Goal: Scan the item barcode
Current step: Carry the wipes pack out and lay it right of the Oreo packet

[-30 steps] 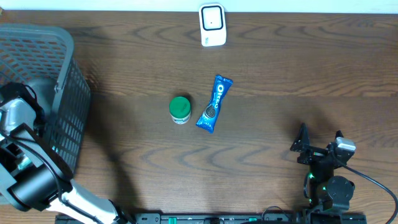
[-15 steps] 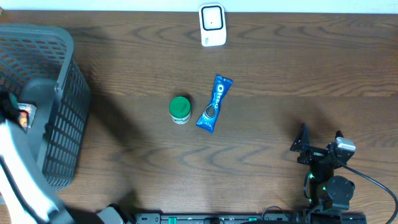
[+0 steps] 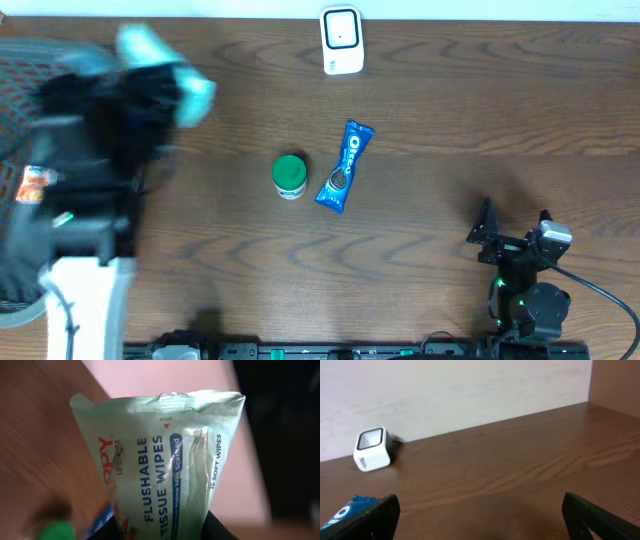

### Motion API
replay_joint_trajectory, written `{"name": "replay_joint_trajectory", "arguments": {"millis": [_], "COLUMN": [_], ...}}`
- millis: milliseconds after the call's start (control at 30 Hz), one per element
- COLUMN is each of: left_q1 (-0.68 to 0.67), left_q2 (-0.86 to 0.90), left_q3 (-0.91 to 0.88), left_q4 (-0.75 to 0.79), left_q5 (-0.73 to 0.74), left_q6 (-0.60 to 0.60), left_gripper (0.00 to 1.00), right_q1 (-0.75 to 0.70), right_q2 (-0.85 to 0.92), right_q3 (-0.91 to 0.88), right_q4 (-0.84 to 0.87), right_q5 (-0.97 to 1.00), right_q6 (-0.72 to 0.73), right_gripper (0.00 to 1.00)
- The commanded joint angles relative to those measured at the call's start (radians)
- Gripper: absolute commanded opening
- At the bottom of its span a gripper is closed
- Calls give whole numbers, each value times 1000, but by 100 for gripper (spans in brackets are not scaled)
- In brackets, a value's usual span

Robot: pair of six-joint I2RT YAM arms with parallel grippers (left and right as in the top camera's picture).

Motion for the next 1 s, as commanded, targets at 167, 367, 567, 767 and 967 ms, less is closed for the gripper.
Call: {"name": "replay_joint_trajectory", "arguments": {"millis": [167, 367, 567, 767, 967], "left_q1": [-481, -639, -711, -715, -713], "left_q2": [311, 581, 771, 812, 746], "left_q3": [8, 8, 8, 9, 56], "left_q4": [140, 233, 238, 241, 205], "left_q5": [-204, -204, -204, -204, -214], "left_q6": [189, 409, 550, 571, 731], "left_gripper": [32, 32, 32, 69, 97], "right_q1": [6, 6, 6, 6, 6], "right_q2": [-5, -5, -5, -5, -5], "right_q3": [-2, -2, -2, -2, -2], "right_q4": [-3, -3, -3, -3, -3], "right_q5": [9, 9, 9, 9, 9], "right_q6": [7, 7, 7, 7, 7], "right_gripper": [99, 99, 99, 99, 99]}}
